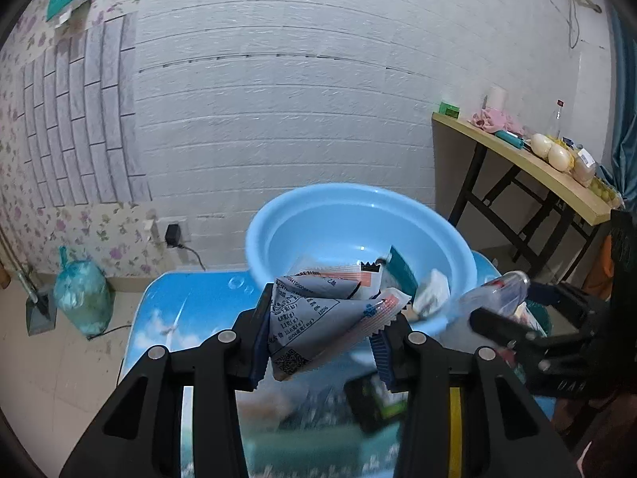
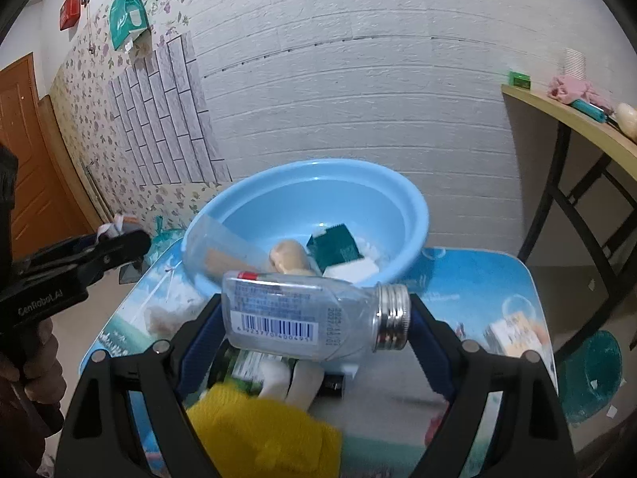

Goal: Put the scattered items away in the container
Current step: 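Carry the sachets with the left tool while the right tool carries the bottle over the basin, then open both tools to drop the sachets and the glass bottle into the basin, then move the left tool to the bag of cotton swabs while the right tool approaches the Face tissue pack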

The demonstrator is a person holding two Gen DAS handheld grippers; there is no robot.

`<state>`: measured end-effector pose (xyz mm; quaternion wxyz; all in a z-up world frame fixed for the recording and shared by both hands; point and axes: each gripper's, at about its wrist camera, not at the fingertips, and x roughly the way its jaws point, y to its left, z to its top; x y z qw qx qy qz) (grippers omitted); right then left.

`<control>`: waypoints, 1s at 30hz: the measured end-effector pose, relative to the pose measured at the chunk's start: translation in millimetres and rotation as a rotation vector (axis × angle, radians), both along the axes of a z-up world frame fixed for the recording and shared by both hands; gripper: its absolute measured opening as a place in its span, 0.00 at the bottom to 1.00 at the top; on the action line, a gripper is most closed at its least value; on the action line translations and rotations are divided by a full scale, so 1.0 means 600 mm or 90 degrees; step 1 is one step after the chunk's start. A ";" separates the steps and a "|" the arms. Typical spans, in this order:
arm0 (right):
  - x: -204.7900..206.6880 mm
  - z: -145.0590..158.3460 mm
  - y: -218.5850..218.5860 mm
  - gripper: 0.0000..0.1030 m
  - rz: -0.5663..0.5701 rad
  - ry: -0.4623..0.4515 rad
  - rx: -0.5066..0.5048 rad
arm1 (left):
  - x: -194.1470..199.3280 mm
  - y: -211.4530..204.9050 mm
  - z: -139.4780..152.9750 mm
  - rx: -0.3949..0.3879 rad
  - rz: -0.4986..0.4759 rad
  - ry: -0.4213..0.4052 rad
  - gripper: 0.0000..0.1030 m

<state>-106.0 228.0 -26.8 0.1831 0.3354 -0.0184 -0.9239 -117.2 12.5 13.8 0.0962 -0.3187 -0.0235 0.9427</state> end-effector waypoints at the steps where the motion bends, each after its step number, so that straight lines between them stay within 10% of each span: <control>1: -0.009 -0.002 0.000 0.85 0.000 -0.001 -0.001 | -0.007 0.005 -0.001 -0.001 -0.003 0.000 0.40; 14: -0.089 -0.020 -0.012 0.85 0.014 0.006 0.023 | -0.107 0.055 -0.030 -0.015 -0.040 -0.021 0.41; 30: -0.076 -0.017 -0.015 0.85 0.034 0.002 0.012 | -0.079 0.034 -0.028 -0.011 -0.019 -0.026 0.56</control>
